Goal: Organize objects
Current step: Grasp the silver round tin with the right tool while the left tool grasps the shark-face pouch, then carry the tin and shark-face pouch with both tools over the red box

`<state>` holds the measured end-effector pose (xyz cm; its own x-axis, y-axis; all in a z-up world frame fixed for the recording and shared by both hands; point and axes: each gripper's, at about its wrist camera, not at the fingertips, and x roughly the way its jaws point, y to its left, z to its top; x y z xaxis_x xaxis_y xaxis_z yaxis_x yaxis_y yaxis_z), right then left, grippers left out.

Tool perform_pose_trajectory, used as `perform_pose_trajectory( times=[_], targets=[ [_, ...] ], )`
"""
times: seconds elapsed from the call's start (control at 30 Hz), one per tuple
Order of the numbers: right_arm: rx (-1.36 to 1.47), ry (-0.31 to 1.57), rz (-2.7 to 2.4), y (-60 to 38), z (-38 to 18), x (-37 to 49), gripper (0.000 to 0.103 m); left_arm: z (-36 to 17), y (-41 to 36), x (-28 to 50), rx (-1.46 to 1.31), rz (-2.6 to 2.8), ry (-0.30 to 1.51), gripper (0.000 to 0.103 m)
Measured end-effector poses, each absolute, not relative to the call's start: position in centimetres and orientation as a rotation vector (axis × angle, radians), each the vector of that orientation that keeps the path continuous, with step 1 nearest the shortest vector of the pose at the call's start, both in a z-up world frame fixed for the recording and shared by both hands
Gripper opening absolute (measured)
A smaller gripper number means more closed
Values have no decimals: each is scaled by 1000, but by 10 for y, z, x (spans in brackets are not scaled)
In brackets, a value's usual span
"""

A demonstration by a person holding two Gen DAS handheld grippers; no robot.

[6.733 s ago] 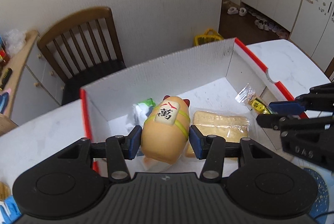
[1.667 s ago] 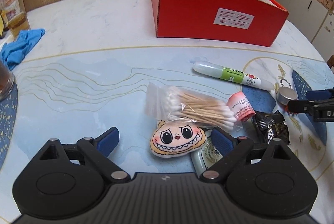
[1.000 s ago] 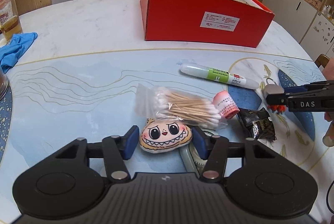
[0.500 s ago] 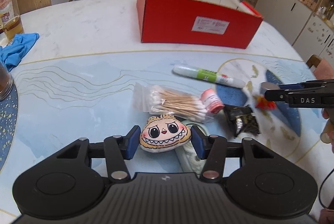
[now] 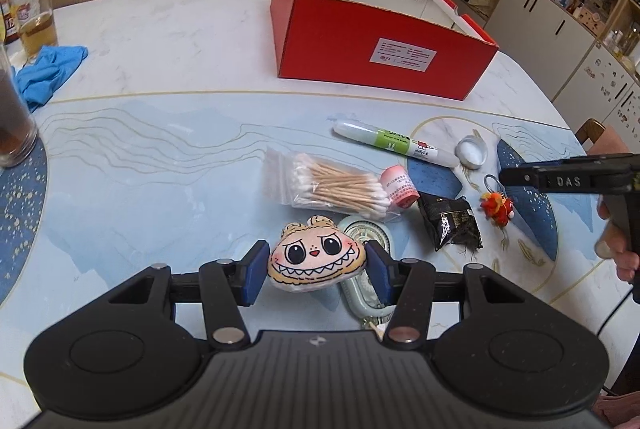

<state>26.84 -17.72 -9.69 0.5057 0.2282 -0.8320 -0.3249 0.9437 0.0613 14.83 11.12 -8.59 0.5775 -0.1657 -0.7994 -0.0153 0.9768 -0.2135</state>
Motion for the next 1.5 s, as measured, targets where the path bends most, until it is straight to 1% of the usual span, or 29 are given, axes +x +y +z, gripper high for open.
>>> perform_pose_trajectory(
  times=[0.07, 0.1, 0.13, 0.17, 0.33, 0.53, 0.67, 0.87, 0.93, 1.0, 1.2, 1.5],
  targets=[
    [-103, 987, 334, -178, -100, 276, 49, -84, 112, 146, -212, -90, 950, 51],
    [-105, 986, 333, -178, -102, 280, 59, -83, 112, 145, -213, -91, 948, 51],
    [-104, 977, 330, -178, -103, 283, 67, -82, 112, 145, -213, -92, 946, 51],
    [-102, 966, 328, -179, -104, 286, 68, -80, 112, 144, -213, -93, 943, 51],
    [-89, 969, 277, -176, -112, 309, 66, -77, 112, 142, -222, -87, 937, 51],
    [10, 1029, 241, -172, -128, 330, 62, -76, 113, 142, -231, -77, 940, 51],
    [7, 1041, 229, -165, -133, 337, 61, -77, 113, 142, -231, -75, 945, 51],
    [-76, 1024, 229, -150, -134, 336, 52, -74, 109, 144, -224, -81, 939, 51],
    [-106, 1017, 225, -148, -134, 335, 43, -72, 107, 145, -218, -83, 933, 51],
    [-127, 1012, 230, -146, -133, 333, 38, -70, 106, 147, -216, -86, 929, 51],
    [-139, 1001, 264, -151, -116, 323, 38, -60, 101, 155, -209, -100, 908, 51],
    [-104, 945, 356, -163, -60, 304, 38, -31, 91, 178, -162, -140, 842, 51]
  ],
)
